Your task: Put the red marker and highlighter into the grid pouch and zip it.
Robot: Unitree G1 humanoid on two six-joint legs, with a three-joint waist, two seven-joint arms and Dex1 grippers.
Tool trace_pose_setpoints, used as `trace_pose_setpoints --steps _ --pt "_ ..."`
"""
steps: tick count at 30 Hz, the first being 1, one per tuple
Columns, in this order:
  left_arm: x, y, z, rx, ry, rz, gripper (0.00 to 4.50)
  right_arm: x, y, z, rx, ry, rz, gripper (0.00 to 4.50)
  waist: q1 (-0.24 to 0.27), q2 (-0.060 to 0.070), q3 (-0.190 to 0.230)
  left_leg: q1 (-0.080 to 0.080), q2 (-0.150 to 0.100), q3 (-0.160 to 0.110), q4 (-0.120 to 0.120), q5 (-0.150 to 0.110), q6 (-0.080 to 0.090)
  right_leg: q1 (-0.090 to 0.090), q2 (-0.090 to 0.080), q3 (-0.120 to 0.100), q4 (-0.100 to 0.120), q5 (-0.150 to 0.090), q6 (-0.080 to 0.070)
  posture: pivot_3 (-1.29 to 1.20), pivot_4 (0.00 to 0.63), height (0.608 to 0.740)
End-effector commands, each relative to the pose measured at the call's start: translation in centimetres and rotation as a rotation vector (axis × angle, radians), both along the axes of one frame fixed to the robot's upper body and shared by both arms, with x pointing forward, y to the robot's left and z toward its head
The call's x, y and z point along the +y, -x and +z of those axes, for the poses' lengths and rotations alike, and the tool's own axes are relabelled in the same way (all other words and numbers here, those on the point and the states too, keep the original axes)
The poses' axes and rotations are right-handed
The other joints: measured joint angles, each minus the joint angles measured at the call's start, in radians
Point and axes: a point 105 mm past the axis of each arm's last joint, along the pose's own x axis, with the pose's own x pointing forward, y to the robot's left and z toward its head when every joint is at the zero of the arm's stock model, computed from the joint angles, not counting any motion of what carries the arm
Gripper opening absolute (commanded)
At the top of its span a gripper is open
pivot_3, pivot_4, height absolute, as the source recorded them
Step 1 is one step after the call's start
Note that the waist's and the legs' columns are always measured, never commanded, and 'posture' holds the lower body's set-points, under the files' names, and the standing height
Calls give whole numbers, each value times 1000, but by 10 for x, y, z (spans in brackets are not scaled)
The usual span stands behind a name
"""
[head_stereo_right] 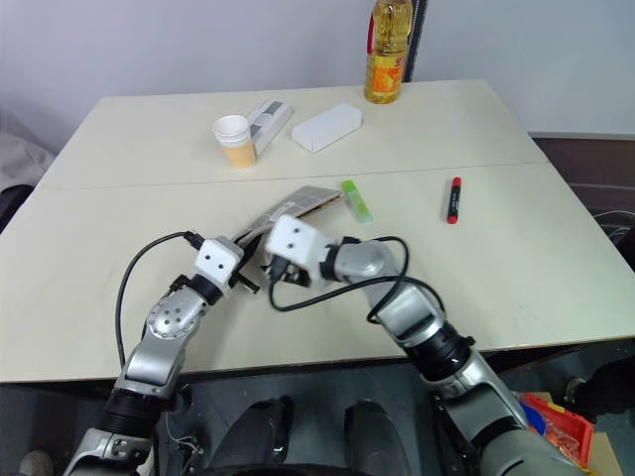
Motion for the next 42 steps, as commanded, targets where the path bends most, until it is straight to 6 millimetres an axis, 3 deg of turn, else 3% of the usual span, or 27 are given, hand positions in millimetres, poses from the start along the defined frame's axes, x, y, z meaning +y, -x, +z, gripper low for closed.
trace_pose_setpoints --steps 1,4,7,14,19,22,24,25,26,30,34,37,42 --pt "19 2 15 -51 -10 47 0 -32 -14 19 -11 -91 -131 3377 0 0 0 0 0 0 0 0 0 0 0 0 0 0 0 0 150 740" --pt "29 4 15 -56 -44 67 0 -58 -33 17 12 -124 -275 3377 -4 0 0 0 0 0 0 0 0 0 0 0 0 0 0 0 150 740" --pt "41 3 16 -54 -55 100 0 -90 -64 10 59 -183 -508 3377 -5 0 0 0 1 0 0 0 0 0 0 0 0 0 0 0 150 740" --pt "39 1 15 -50 -54 92 0 -102 -99 -13 138 -238 -697 3377 -4 0 0 0 0 1 -1 0 0 -1 0 0 0 0 0 0 150 740" --pt "36 2 14 -51 -43 92 0 -103 -107 -27 217 -277 -746 3377 -2 0 0 0 0 2 -1 0 0 0 0 0 0 0 0 0 150 740" --pt "36 2 14 -51 -40 94 0 -106 -110 -28 214 -287 -771 2475 -3 0 0 0 0 2 -1 0 0 0 0 0 0 0 0 0 150 740" --pt "35 2 15 -51 -32 95 0 -105 -111 -24 199 -303 -765 1486 -4 0 0 0 0 2 -1 0 0 0 0 0 0 0 0 0 150 740" --pt "35 2 15 -51 -26 95 0 -105 -111 -22 187 -308 -757 941 -4 0 0 0 0 2 -1 0 0 0 0 0 0 0 0 0 150 740" --pt "35 1 15 -51 -18 94 0 -104 -110 -18 164 -303 -743 866 -4 0 0 0 0 2 -1 0 0 0 0 0 0 0 0 0 150 740" --pt "35 1 20 -55 24 82 0 -106 -99 -5 46 -224 -655 877 -3 0 0 0 0 2 -1 0 0 -1 0 1 0 0 0 0 150 740" --pt "30 1 23 -41 83 33 0 -107 -69 12 -35 -171 -482 877 4 0 0 -1 0 2 0 0 0 0 0 0 0 0 1 0 150 740" --pt "25 0 22 -30 91 -7 0 -107 -43 23 -14 -190 -380 877 0 0 0 -1 0 1 0 0 0 0 -1 0 0 0 1 0 150 740" --pt "19 -2 21 -21 98 -39 0 -103 -23 24 26 -208 -335 877 -6 0 0 0 1 1 0 0 0 0 1 0 0 0 0 0 150 740"
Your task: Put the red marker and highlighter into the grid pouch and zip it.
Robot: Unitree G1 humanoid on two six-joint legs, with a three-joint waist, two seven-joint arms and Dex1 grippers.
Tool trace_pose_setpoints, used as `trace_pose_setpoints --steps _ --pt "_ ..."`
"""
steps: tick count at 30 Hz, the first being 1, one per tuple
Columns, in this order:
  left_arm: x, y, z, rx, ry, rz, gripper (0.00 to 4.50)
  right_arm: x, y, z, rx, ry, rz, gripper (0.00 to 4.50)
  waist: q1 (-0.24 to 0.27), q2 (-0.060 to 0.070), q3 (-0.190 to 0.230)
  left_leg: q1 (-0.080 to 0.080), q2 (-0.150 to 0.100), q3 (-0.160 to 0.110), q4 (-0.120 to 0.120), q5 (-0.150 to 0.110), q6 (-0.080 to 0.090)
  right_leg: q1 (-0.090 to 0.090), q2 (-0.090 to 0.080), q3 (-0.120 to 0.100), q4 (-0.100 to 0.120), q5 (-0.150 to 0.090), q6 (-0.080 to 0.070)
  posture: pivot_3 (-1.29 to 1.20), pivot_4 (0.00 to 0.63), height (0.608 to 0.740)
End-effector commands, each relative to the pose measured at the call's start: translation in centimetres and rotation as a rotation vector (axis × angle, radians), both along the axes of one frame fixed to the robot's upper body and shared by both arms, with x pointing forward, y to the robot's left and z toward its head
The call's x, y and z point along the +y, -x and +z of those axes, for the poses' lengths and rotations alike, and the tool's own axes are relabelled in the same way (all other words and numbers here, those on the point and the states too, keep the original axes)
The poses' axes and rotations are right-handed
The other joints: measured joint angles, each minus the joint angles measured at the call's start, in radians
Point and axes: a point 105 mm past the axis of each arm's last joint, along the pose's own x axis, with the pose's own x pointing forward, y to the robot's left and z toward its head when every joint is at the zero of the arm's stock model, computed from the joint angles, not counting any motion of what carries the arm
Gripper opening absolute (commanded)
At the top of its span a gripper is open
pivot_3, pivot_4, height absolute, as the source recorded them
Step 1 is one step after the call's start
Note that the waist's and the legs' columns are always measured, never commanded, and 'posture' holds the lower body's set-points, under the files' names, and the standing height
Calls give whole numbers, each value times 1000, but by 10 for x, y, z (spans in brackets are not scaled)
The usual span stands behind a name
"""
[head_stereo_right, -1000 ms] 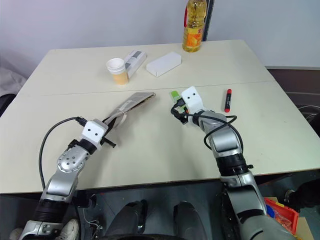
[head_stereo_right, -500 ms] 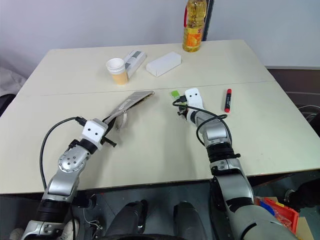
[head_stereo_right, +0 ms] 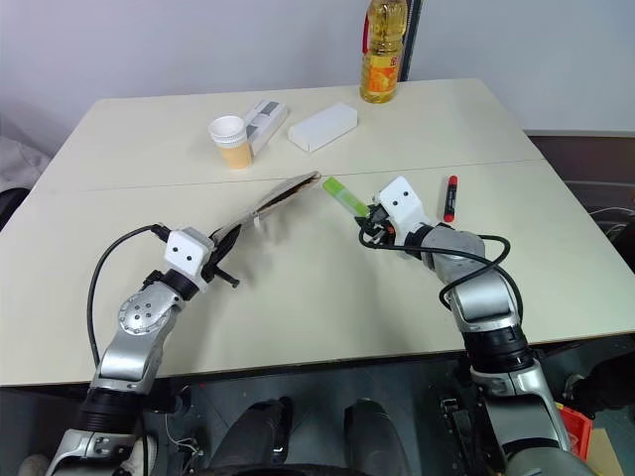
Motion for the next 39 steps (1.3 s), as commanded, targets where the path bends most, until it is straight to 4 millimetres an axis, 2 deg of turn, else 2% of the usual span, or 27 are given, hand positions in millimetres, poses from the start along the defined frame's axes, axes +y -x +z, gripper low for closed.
trace_pose_setpoints --steps 1,24,32,35,39 --pt "-5 -1 7 -26 10 -34 0 9 14 15 -32 -34 54 877 3 0 0 0 0 0 0 0 0 0 0 0 0 0 0 0 150 740" --pt "-13 4 8 -37 -16 -92 0 19 15 6 23 -18 55 877 8 0 0 0 -1 0 1 0 0 0 -1 0 0 0 0 0 150 740" --pt "-23 17 10 -57 -126 -214 0 22 25 4 -17 195 185 877 9 0 0 -1 -1 0 1 0 0 0 -1 0 -1 0 0 0 150 740" --pt "-26 24 5 -37 -191 -297 0 24 35 8 -97 381 310 877 8 0 0 -1 -1 0 1 0 0 0 -1 0 -1 0 0 0 150 740" --pt "-29 30 2 -8 -219 -371 0 29 44 9 -183 543 430 877 7 0 0 -1 -1 0 0 0 0 0 -1 0 -2 0 0 0 150 740"
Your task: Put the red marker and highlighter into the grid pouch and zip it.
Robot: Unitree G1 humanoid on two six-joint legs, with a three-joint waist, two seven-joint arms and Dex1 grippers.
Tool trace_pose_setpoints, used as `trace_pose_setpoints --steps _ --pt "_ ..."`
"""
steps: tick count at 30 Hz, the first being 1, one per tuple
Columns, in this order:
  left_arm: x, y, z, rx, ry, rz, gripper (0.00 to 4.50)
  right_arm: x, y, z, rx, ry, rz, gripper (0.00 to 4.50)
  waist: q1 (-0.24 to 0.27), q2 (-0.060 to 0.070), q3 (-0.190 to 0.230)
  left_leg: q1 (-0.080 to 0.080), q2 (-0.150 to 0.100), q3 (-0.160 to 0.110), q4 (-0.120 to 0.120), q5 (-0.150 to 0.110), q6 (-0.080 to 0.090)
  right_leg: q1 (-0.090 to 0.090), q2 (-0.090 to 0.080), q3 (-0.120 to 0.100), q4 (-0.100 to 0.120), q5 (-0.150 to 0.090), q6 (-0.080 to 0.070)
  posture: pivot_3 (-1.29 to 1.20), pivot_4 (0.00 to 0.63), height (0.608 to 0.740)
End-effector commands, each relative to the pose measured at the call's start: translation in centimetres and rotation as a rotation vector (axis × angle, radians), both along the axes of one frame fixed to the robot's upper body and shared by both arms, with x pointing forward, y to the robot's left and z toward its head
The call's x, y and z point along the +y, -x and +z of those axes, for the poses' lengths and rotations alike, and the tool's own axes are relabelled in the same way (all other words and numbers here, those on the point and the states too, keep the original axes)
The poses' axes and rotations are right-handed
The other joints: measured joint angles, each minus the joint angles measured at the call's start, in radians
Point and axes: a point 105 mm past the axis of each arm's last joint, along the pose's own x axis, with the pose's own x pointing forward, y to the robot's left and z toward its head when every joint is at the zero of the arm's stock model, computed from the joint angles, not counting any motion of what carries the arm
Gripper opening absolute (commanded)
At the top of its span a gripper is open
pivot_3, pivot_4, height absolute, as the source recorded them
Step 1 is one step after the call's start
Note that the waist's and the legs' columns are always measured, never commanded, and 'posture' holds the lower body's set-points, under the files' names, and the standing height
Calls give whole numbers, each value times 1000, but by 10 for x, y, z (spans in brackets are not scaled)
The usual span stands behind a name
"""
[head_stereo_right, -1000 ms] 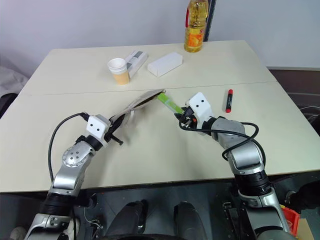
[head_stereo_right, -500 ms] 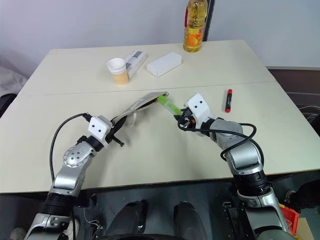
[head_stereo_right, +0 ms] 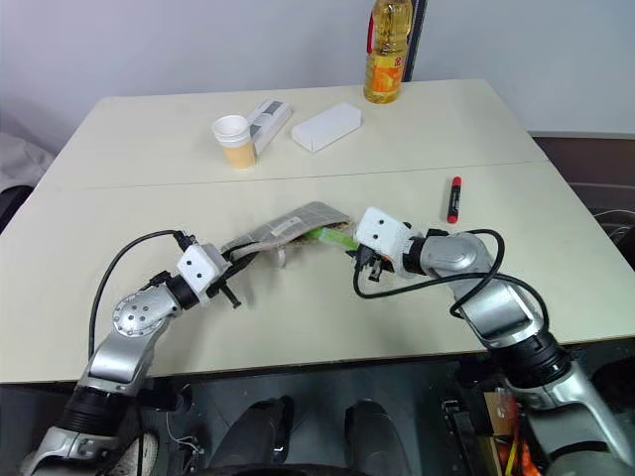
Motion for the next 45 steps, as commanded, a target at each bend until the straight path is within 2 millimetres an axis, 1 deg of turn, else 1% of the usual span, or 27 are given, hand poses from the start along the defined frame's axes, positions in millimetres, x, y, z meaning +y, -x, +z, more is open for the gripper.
trace_pose_setpoints --steps 1,4,7,9,10,14,18,22,26,29,32,35,36,40,45 --pt "-9 9 12 -35 -11 -99 0 19 9 15 -130 100 160 877 -1 0 0 0 0 0 0 0 0 0 0 0 0 0 0 0 150 740" --pt "-10 10 11 -27 -12 -117 0 27 8 14 -153 122 197 877 0 0 0 0 0 0 0 0 0 0 0 0 0 0 0 0 150 740" --pt "-12 11 12 -23 -9 -127 0 28 7 13 -160 139 208 877 2 0 0 0 0 0 0 0 0 0 -1 0 0 0 0 0 150 740" --pt "-13 13 12 -21 -7 -132 0 29 6 14 -151 122 206 1918 2 0 0 0 0 0 0 0 0 0 -1 0 0 0 0 0 150 740" --pt "-14 13 11 -19 -7 -133 0 29 6 16 -149 113 205 2286 2 0 0 0 0 0 0 0 0 0 -1 0 0 0 0 0 150 740" --pt "-14 15 10 -14 -4 -131 0 28 5 23 -166 82 189 4454 2 0 0 0 0 -1 0 0 0 0 -1 0 0 0 0 0 150 740" --pt "-13 15 9 -7 9 -114 0 15 -1 35 -190 41 115 4454 2 0 0 0 0 -1 0 0 0 0 -1 0 0 0 0 0 150 740" --pt "-14 14 7 3 29 -100 0 -4 -5 42 -171 -23 26 4454 3 0 0 0 0 -1 0 0 0 0 -1 0 0 0 0 0 150 740" --pt "-11 7 4 9 60 -36 0 -36 -18 46 -138 -167 -166 4454 3 0 0 0 0 -1 0 0 0 1 -1 0 0 0 0 0 150 740" --pt "-10 -3 6 4 111 37 0 -69 -38 40 -94 -290 -392 4454 4 0 0 0 0 0 1 0 0 2 -1 0 0 0 0 0 150 740" --pt "-16 -5 6 -2 135 56 0 -97 -51 25 -21 -400 -586 4454 3 -1 0 0 0 0 1 0 0 2 -1 0 0 0 0 0 150 740" --pt "-23 -5 5 -2 145 57 0 -126 -65 13 -68 -417 -807 4454 1 0 0 0 0 0 1 0 0 2 -1 0 1 0 0 0 150 740" --pt "-25 -5 5 0 149 59 0 -134 -70 9 -75 -448 -887 4454 -1 0 0 0 0 0 1 0 0 1 -1 0 1 0 0 0 150 740" --pt "-28 -4 5 1 152 57 0 -153 -83 -1 -74 -577 -1088 4454 -2 0 0 1 0 3 1 0 0 1 0 0 2 0 0 0 150 740" --pt "-28 -4 6 2 150 54 0 -161 -95 -12 -21 -681 -1205 4454 -1 0 0 1 0 5 1 0 0 1 0 1 2 0 0 0 150 740"
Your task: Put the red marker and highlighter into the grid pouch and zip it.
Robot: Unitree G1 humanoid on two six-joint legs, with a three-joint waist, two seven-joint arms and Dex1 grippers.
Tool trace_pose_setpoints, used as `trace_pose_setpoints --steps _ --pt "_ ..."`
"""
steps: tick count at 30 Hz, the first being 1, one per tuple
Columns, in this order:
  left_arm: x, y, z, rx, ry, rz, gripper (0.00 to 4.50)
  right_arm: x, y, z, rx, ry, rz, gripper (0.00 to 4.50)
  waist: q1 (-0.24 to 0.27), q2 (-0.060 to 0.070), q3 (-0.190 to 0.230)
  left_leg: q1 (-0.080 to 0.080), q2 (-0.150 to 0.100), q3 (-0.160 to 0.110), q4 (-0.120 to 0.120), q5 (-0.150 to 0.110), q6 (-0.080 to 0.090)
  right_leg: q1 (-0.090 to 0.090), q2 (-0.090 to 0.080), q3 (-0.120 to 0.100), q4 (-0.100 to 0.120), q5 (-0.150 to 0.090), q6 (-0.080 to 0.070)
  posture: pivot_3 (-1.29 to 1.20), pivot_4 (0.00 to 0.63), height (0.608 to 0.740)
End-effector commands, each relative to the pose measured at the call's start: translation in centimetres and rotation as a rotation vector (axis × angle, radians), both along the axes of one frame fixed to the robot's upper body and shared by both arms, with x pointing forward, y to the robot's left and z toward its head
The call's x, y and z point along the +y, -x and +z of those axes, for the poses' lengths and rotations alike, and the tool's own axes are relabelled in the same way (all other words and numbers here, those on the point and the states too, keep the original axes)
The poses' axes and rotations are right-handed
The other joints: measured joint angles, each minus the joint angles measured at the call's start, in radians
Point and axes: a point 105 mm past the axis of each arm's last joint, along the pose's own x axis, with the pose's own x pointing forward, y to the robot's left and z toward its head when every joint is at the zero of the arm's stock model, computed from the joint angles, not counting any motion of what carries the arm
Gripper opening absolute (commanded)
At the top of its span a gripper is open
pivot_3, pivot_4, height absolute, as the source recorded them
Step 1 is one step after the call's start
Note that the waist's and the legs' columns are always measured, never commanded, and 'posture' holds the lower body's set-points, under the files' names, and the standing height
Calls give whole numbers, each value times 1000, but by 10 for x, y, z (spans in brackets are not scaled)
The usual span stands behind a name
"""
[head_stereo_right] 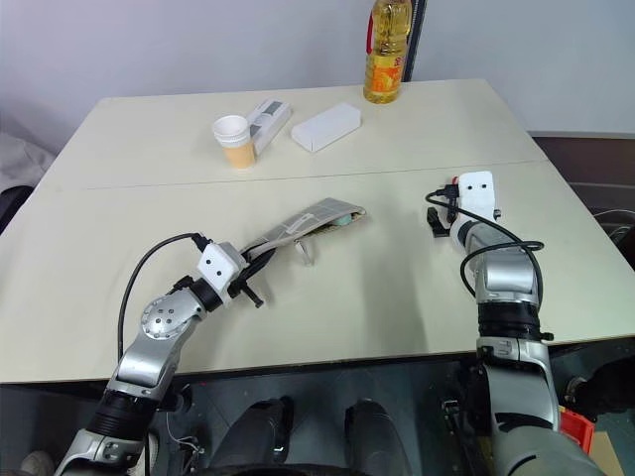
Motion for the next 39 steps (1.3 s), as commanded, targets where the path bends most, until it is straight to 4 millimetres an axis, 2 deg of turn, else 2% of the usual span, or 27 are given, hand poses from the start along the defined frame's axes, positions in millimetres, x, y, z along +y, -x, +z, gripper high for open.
trace_pose_setpoints --steps 1,3,4,10,13,17,19,21,25,31,39 --pt "-3 2 10 -40 0 -14 0 -11 -9 7 -35 -92 -95 4454 -1 0 0 0 0 0 0 0 0 0 0 0 0 0 0 0 150 740" --pt "-2 3 11 -41 -3 -15 0 -13 -12 5 -34 -157 -121 3945 0 0 0 0 0 0 0 0 0 0 0 0 0 0 0 0 150 740" --pt "-1 2 11 -42 -4 -11 0 -14 -13 4 -33 -176 -128 3549 -1 0 0 0 0 0 0 0 0 0 0 0 0 0 0 0 150 740" --pt "3 2 12 -43 -5 2 0 -8 -15 1 -18 -159 -90 458 -3 0 0 0 0 1 0 0 0 0 0 0 0 0 0 0 150 740" --pt "4 2 13 -44 -4 8 0 -2 -15 7 -39 -120 -35 410 -4 0 0 0 0 1 0 0 0 0 0 0 0 0 0 0 150 740" --pt "8 0 15 -48 -5 22 0 11 -12 29 -101 56 101 410 -4 1 0 0 0 1 0 0 0 0 0 0 0 0 0 0 150 740" --pt "13 -4 18 -53 -3 36 0 35 -1 51 -177 260 326 410 -2 1 0 0 0 1 0 0 0 -1 1 0 0 0 0 0 150 740" --pt "18 -8 20 -57 -1 48 0 59 18 61 -218 420 537 410 1 2 1 -1 0 0 0 0 0 -1 1 0 0 0 0 0 150 740" --pt "23 -12 22 -61 -3 55 0 79 50 65 -223 460 774 410 -1 2 1 0 0 0 0 0 1 0 1 0 0 0 0 0 150 740" --pt "25 -16 24 -68 -4 56 0 91 81 62 -175 455 951 410 1 2 1 0 0 -2 1 0 1 1 0 0 0 0 0 0 150 740" --pt "24 -17 23 -72 -3 46 0 99 86 51 -138 476 995 410 3 2 1 0 0 -3 1 0 1 0 0 0 0 0 0 0 150 740"
